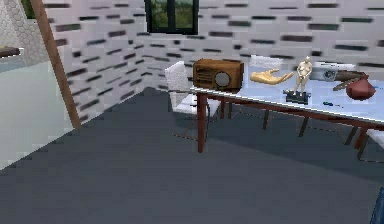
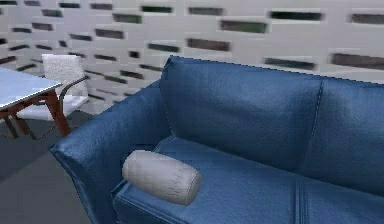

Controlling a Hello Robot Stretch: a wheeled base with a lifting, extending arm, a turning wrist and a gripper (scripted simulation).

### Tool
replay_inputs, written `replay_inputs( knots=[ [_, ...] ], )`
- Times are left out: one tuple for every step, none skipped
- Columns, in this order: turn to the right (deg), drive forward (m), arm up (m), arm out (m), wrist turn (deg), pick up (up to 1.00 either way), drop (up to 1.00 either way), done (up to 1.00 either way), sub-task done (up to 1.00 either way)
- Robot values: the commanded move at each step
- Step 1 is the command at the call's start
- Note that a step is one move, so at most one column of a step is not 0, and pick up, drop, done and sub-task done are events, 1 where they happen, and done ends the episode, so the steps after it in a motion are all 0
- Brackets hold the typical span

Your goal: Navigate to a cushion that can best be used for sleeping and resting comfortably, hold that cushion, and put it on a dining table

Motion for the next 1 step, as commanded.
replay_inputs(
  knots=[
    [0.0, 0.0, 0.0, 0.28, 0.0, 0.0, 0.0, 0.0, 0.0]
  ],
)
